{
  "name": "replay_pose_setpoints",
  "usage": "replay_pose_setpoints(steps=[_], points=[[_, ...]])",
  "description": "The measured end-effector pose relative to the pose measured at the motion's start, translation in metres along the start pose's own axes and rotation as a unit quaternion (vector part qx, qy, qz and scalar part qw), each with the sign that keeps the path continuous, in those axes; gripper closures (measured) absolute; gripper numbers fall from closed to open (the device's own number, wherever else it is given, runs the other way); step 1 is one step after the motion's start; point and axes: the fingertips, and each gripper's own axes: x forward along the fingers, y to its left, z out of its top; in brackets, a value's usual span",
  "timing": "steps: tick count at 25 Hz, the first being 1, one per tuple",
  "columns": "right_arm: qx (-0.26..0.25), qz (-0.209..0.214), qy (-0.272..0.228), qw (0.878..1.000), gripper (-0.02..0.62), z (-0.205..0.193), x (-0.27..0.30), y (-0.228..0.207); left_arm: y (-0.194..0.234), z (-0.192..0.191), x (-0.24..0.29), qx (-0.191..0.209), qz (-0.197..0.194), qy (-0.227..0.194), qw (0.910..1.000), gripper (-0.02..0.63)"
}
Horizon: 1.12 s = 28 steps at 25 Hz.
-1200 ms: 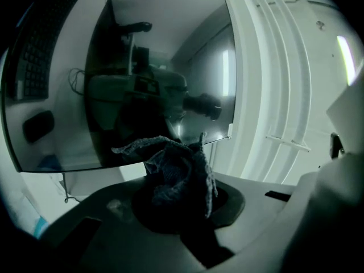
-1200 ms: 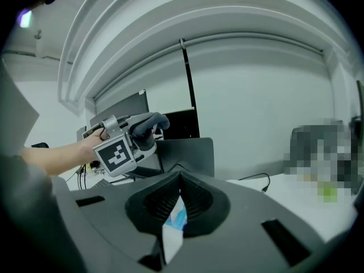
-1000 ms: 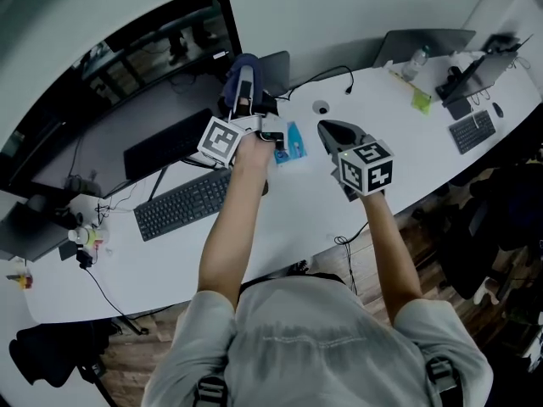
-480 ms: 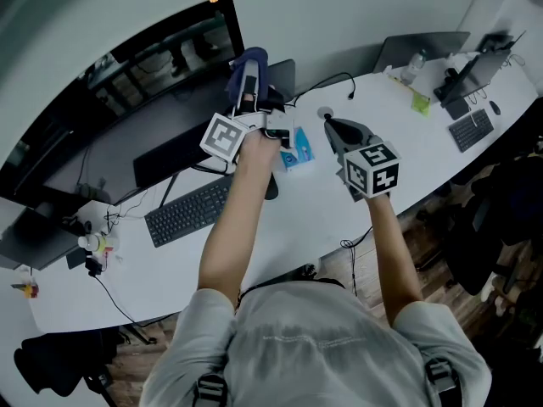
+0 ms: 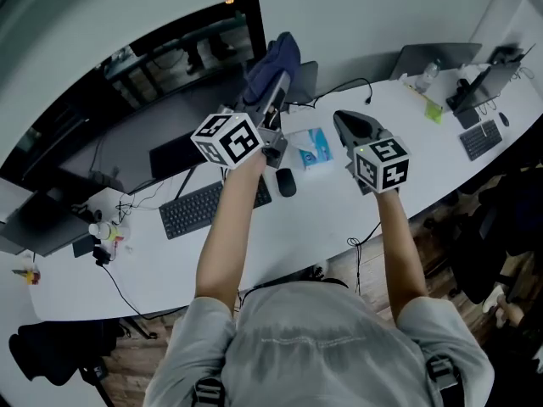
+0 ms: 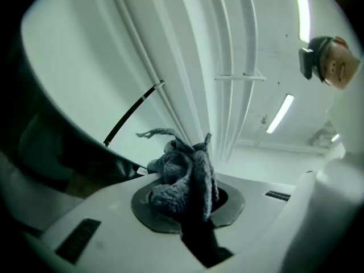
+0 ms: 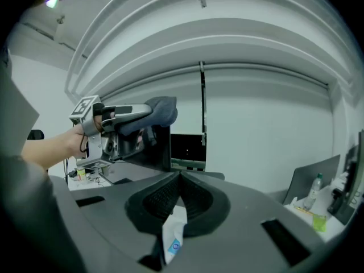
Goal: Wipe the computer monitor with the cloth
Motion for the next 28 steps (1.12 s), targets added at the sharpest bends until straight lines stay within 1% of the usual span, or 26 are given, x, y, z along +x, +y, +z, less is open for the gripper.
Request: replay_pose_setpoints(steps=[1, 2, 4, 5, 7, 10, 13, 17, 19, 21, 22, 25, 26, 28], points=[[-0.008, 0.000, 0.000, 1.000, 0.594, 0.003, 0.003, 0.003, 0.000, 0.006, -0.010, 0.040, 0.006, 0.010, 0.9991, 0.554], [-0.016, 0.000, -0.002, 1.000, 0.594, 0.007, 0.005, 0.007, 0.002, 0.013, -0.023, 0.083, 0.018, 0.016, 0.9963, 0.554], [-0.025, 0.002, -0.007, 1.000, 0.594, 0.014, 0.010, 0.015, 0.011, 0.025, -0.052, 0.168, 0.051, 0.034, 0.9839, 0.554], [-0.028, 0.001, -0.009, 1.000, 0.594, 0.018, 0.013, 0.019, 0.017, 0.029, -0.067, 0.198, 0.068, 0.044, 0.9768, 0.554], [-0.037, -0.003, -0.011, 0.999, 0.594, 0.024, 0.020, 0.024, 0.029, 0.038, -0.096, 0.233, 0.098, 0.061, 0.9656, 0.554], [-0.050, 0.004, -0.019, 0.999, 0.594, 0.035, 0.032, 0.037, 0.046, 0.047, -0.136, 0.263, 0.136, 0.085, 0.9513, 0.554], [-0.063, 0.020, -0.029, 0.997, 0.594, 0.046, 0.043, 0.056, 0.057, 0.053, -0.173, 0.283, 0.164, 0.099, 0.9398, 0.554], [-0.076, 0.064, -0.035, 0.994, 0.594, 0.056, 0.057, 0.093, 0.069, 0.062, -0.216, 0.317, 0.211, 0.113, 0.9178, 0.554], [-0.082, 0.083, -0.042, 0.992, 0.594, 0.061, 0.062, 0.110, 0.072, 0.066, -0.231, 0.327, 0.228, 0.116, 0.9095, 0.554], [-0.091, 0.095, -0.049, 0.990, 0.594, 0.066, 0.065, 0.125, 0.072, 0.070, -0.243, 0.336, 0.239, 0.118, 0.9032, 0.554], [-0.098, 0.099, -0.055, 0.989, 0.594, 0.069, 0.066, 0.132, 0.072, 0.072, -0.248, 0.339, 0.242, 0.118, 0.9015, 0.554], [-0.121, 0.102, -0.069, 0.985, 0.594, 0.076, 0.067, 0.151, 0.068, 0.078, -0.262, 0.338, 0.247, 0.108, 0.9017, 0.554], [-0.127, 0.103, -0.072, 0.984, 0.594, 0.078, 0.067, 0.156, 0.068, 0.080, -0.265, 0.341, 0.250, 0.107, 0.8998, 0.554], [-0.134, 0.110, -0.075, 0.982, 0.594, 0.080, 0.068, 0.165, 0.067, 0.081, -0.271, 0.354, 0.260, 0.112, 0.8915, 0.554]])
